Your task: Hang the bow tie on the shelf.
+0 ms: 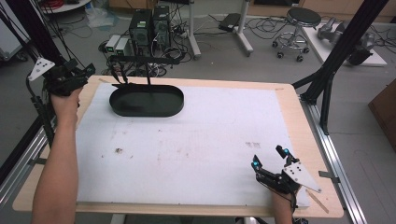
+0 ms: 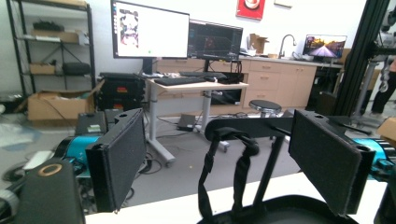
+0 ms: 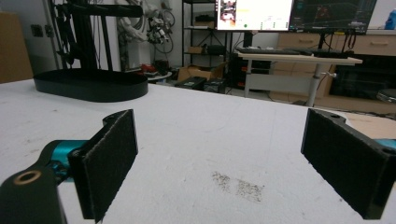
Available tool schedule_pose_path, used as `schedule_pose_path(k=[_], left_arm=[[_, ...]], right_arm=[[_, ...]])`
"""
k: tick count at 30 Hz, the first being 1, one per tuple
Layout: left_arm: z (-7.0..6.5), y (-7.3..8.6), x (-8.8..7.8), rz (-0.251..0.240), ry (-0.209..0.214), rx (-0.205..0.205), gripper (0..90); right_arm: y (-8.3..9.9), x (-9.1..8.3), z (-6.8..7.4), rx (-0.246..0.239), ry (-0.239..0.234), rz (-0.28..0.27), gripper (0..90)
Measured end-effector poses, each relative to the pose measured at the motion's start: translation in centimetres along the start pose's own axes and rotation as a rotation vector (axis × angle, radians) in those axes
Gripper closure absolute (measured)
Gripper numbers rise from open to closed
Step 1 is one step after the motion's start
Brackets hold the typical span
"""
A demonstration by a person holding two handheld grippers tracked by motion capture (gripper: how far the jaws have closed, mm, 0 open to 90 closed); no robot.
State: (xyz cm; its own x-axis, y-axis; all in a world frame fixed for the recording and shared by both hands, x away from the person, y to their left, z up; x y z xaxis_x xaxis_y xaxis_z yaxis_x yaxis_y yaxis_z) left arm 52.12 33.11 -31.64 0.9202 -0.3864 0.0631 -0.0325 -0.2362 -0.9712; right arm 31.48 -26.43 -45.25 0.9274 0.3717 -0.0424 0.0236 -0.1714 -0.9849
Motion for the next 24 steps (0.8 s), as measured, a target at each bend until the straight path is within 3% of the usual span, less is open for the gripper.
schedule_pose_path(k=[2, 4, 13, 22, 24], left_arm=[[-0.9, -0.3, -1.8, -0.014, -0.005, 0.014, 17.2], [-1.2, -0.4, -2.4, -0.019, -0.005, 0.017, 16.5], [-4.4, -0.8, -8.1, -0.081, -0.001, 0.052, 16.4], [-7.3, 1.4, -13.3, -0.066, 0.003, 0.106, 16.2], [-7.7, 1.9, -14.7, -0.072, 0.002, 0.101, 16.2]], right_arm=[[-0.3, -0.2, -0.4, 0.027, 0.018, -0.009, 9.9], [-0.6, -0.4, -0.5, 0.037, 0.024, -0.021, 9.8], [-2.0, -1.0, -0.8, 0.035, 0.032, -0.054, 9.9], [-2.3, -1.0, -1.4, 0.031, 0.053, -0.054, 9.8], [-2.5, -1.1, -1.4, 0.027, 0.052, -0.059, 9.8]])
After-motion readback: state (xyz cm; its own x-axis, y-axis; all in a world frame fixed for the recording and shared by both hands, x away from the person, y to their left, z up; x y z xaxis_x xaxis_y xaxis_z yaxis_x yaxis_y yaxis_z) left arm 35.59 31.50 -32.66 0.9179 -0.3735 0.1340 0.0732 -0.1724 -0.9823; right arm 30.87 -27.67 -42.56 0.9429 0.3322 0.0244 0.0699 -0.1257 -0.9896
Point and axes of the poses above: each handheld gripper's, and its own axes: x roughly forward along the jaws, y roughly out of its underside, z roughly to its left, the point moved 9 cm from there along x, roughly forward along the jaws, and after that the axes turned 9 degrees about -x, right-handed, at the moved point
